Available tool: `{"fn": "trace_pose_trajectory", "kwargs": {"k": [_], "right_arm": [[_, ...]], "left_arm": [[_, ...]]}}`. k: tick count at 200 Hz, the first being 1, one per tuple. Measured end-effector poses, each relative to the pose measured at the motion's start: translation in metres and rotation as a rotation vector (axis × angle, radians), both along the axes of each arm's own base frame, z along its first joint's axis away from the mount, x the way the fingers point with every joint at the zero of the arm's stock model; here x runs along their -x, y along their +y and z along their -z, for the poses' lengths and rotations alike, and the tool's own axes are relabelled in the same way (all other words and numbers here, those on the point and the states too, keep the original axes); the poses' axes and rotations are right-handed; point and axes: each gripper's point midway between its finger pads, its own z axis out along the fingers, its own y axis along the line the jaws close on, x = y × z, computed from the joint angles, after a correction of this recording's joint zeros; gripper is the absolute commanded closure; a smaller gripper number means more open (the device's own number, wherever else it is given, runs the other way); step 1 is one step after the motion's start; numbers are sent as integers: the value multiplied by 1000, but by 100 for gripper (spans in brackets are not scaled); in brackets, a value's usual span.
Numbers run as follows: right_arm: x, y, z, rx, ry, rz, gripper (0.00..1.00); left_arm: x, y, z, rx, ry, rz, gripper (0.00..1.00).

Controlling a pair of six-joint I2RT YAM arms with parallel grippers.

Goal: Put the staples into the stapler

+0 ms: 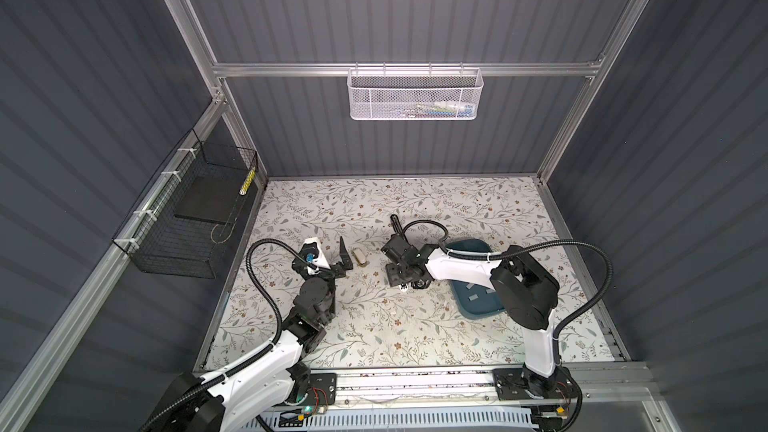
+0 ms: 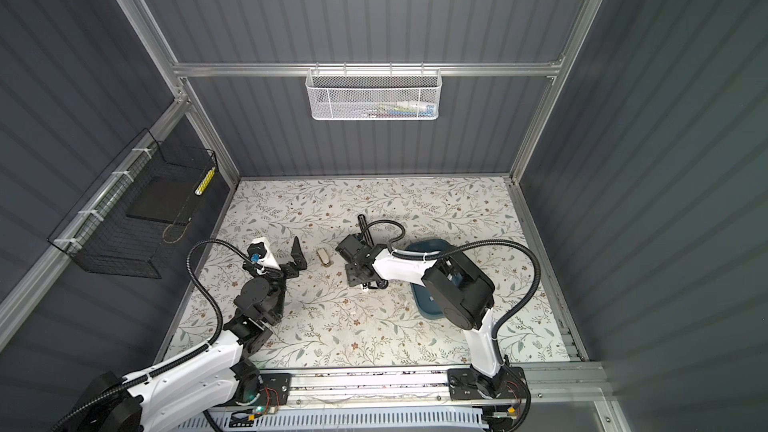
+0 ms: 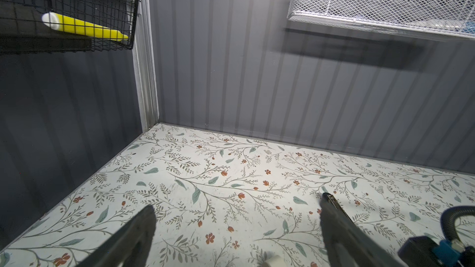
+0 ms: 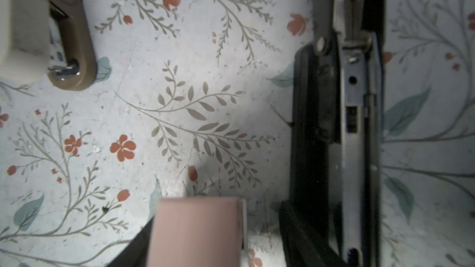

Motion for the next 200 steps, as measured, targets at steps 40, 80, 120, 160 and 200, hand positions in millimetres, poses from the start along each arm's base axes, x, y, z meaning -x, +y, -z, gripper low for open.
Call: {"fn": "trace_pose_trajectory", "kwargs": {"k": [40,80,120,160,200], "right_arm": [[1,-3,-45,-66,-103,-57,26],[5,-18,-107,-162,-251,-82,25],[-7,-68,-143,-228,-359,0,26],[-28,-142,-144,-253,-409,184,24],[-38,-175,-138,-300,-384,297,22]], "left_arm": [[-1,-10,1,-43,2,53,0],[-7,-21,4,-87,31,91,0],[-32,-52,-45,-178,16,157,0],[-74,-103,-113,-457,19,257,0],[-104,-118,-87,-870,151,324,3]]}}
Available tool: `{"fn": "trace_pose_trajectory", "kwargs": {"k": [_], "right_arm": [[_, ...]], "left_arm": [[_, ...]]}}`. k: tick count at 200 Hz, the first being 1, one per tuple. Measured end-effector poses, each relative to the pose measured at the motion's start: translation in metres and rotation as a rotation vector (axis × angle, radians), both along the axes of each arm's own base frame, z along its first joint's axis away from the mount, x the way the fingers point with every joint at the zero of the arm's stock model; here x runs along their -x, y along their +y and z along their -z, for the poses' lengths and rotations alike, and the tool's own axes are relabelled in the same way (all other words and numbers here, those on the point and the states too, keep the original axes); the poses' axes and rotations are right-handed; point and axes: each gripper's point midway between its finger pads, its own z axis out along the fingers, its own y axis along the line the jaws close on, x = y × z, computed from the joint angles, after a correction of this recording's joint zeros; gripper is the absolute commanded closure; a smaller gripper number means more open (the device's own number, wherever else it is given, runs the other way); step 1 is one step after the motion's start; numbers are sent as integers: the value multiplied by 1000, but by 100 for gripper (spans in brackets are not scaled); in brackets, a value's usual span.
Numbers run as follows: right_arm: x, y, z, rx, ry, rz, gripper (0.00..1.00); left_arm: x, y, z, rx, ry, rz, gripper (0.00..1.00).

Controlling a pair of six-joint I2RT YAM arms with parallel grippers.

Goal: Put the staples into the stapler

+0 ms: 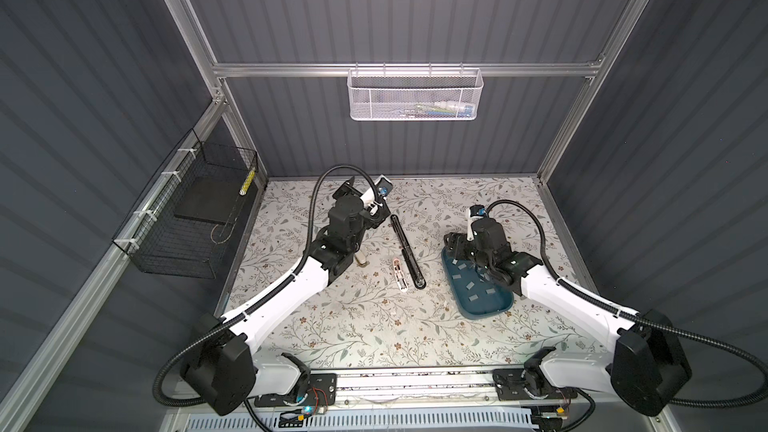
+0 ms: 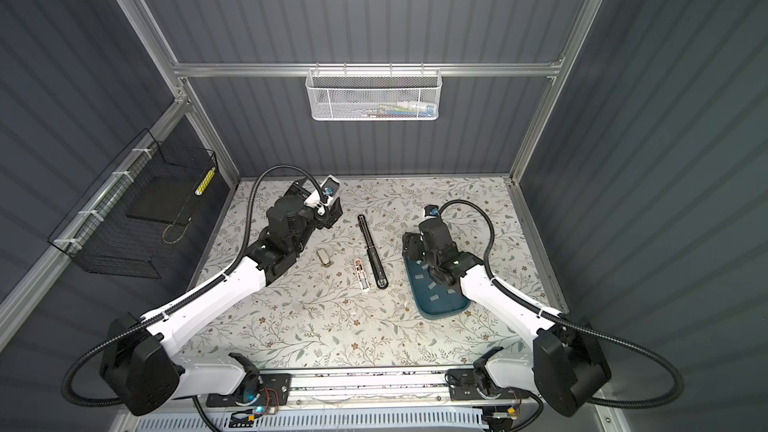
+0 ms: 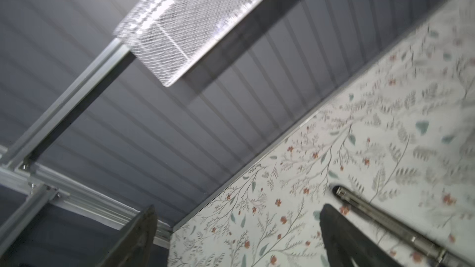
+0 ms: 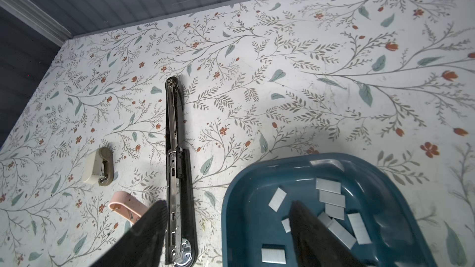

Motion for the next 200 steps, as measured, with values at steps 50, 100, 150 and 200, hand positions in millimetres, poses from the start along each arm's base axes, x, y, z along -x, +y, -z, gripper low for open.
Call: {"fn": "trace_pose_trajectory", "kwargs": {"k": [50,100,150,200], "right_arm": [[0,-3,-2,-63,8,9,18],[-1,-3,-3,-90,16,11,16],[0,-4,0,-105,29,7,14],[1,-4,2,-123,42,2,14]], "left_arm": [[13,7,83,-584,253,224,17],[72,36,161,-1018,406,525,24],[80,38,185,-1160,441,634,30],[77,47,240,-1330,588,690,29]]}}
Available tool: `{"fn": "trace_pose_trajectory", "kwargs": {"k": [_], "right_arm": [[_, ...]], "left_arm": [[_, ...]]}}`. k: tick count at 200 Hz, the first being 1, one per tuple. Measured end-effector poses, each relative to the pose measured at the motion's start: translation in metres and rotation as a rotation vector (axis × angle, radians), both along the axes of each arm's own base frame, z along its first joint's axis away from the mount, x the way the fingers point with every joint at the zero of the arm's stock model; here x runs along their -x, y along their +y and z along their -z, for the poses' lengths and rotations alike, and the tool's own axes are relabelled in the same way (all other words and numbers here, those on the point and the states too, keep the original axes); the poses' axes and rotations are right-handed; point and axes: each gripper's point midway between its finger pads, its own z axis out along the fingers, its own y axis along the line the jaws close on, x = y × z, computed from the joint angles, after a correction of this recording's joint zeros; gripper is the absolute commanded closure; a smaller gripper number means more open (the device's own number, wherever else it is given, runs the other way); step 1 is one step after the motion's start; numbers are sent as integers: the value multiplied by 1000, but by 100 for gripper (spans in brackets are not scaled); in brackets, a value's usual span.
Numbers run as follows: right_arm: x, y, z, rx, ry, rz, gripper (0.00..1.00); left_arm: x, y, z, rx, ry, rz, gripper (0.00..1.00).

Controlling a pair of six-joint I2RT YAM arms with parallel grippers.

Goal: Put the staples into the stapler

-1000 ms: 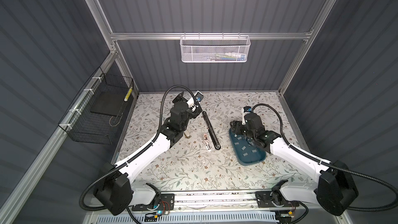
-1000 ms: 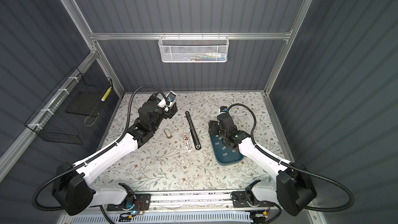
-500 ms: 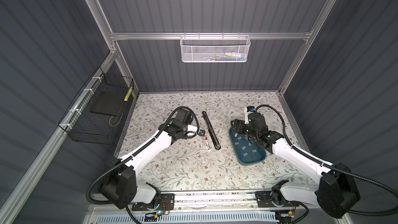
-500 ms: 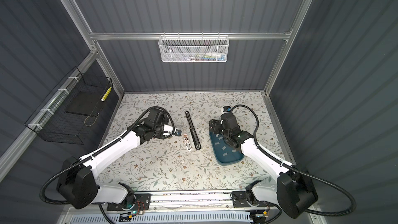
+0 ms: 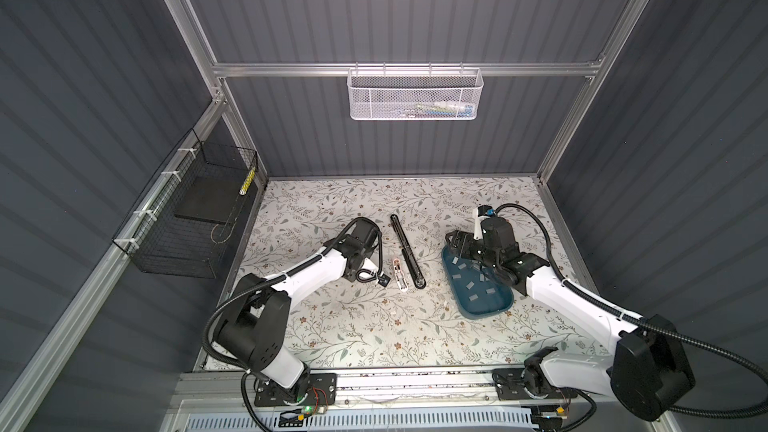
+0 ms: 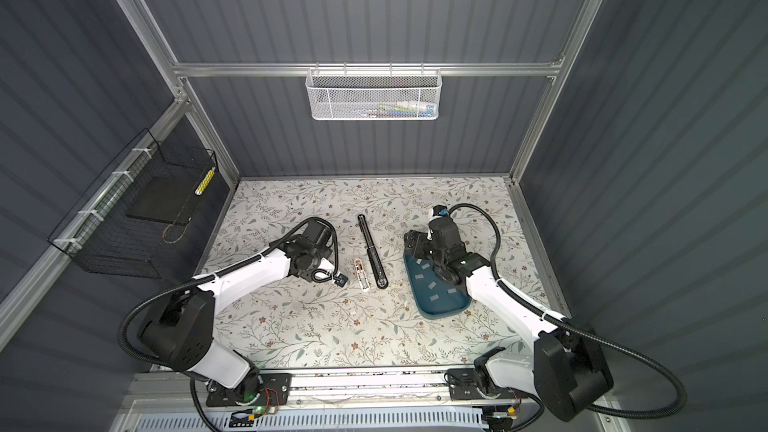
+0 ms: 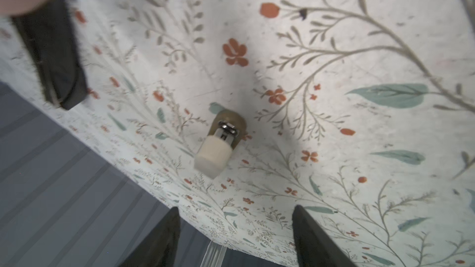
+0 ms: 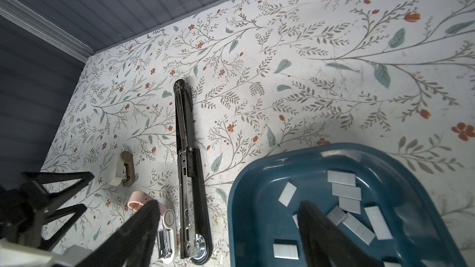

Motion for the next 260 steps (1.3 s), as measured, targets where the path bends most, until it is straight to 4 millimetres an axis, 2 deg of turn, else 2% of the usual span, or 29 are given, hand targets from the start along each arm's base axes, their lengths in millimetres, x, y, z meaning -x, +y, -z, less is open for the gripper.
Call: {"fn": "trace_pose_trajectory", "kwargs": {"k": [26,75,119,151,196,260], "right_arm": [[1,2,0,-12,7,-7,13],[1,5,5,-30,28,-21,13],[0,6,16,-32,64,-24,13],[0,5,18,-41,74,-24,13],[0,6,19,-57,84,-28,13],[-1,6,18,-72,88,-28,12]], "left_arm": [[-2,1,16,-72,31,12,28],[-19,-7,18,-132,9,25,29],[-28,-7,25,-180,6,30,44],[-32,-6,34,-208,18,29,47],[-34,-4,40,-241,24,40,68],[-37,-4,37,-249,12,38,68]]}}
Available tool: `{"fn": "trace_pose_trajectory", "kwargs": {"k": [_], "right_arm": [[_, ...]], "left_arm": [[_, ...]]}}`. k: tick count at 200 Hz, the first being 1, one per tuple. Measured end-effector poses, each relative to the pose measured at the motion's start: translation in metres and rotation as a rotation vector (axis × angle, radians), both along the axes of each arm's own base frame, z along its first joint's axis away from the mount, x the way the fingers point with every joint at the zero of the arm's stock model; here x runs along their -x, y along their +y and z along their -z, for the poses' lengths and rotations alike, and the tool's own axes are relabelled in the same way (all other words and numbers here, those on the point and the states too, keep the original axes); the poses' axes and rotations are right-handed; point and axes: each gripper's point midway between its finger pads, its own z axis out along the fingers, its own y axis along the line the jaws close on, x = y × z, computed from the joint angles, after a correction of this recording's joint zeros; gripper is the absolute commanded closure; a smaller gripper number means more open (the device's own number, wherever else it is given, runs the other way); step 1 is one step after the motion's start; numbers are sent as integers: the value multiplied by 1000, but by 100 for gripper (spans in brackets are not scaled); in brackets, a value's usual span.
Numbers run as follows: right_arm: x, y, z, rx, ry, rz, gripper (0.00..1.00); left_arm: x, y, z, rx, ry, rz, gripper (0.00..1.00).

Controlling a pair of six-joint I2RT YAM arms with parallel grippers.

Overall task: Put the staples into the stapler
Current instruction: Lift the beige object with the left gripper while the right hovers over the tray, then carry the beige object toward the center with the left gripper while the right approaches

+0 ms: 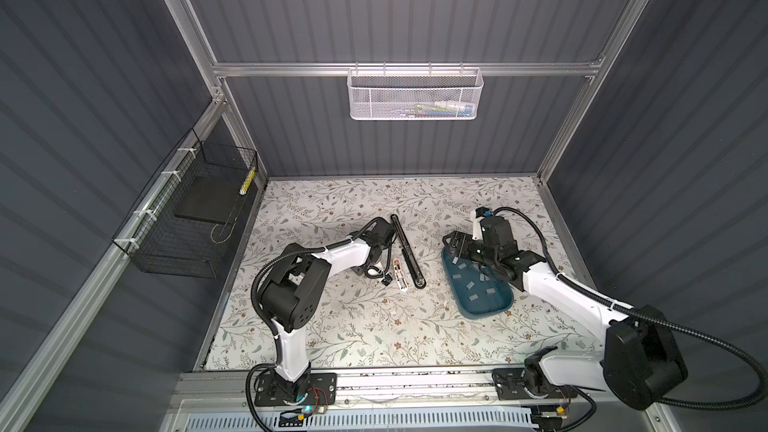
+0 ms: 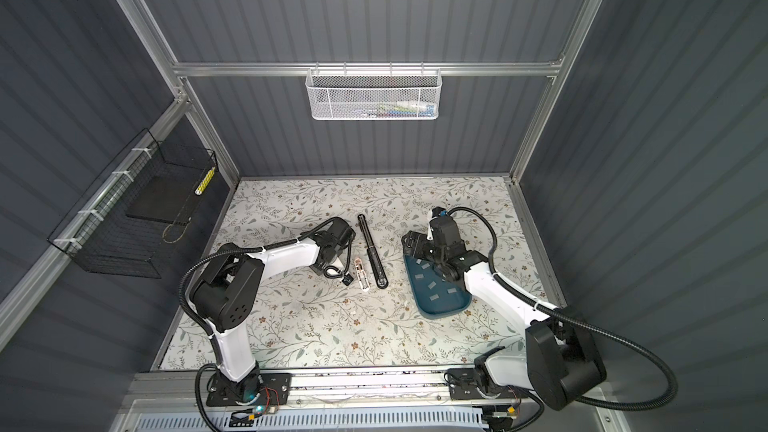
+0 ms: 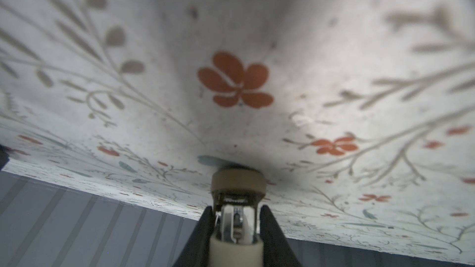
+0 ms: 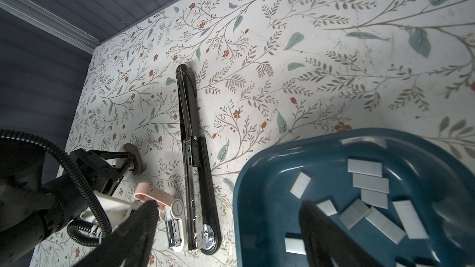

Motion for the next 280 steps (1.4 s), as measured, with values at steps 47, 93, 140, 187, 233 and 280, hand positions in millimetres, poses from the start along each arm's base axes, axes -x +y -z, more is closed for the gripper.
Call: {"fn": "trace_pose_trajectory", "kwargs": {"k": [47,93,140,187,233,280], "right_arm": [[-1,1,3,-8,10,-3,12],[-2,0,3,-13,10,2,11],[-2,-3,-5,-25,-10,11,10],[5,-7,-19,-61,-68,22,6],[9,-9,-17,-80,-83,31,3],[6,-6,-24,-101,-113,22,8]], "left_arm": [[0,0,0,-2,1,4,85],[5,-4,-5,39,15,1,100],[11,-34,-75,335,-47,-45,100],[26,-75,-181,806,-117,-174,100],[52,-118,-269,1451,53,-511,100],[93,-128,-205,1759,366,-753,100]]}}
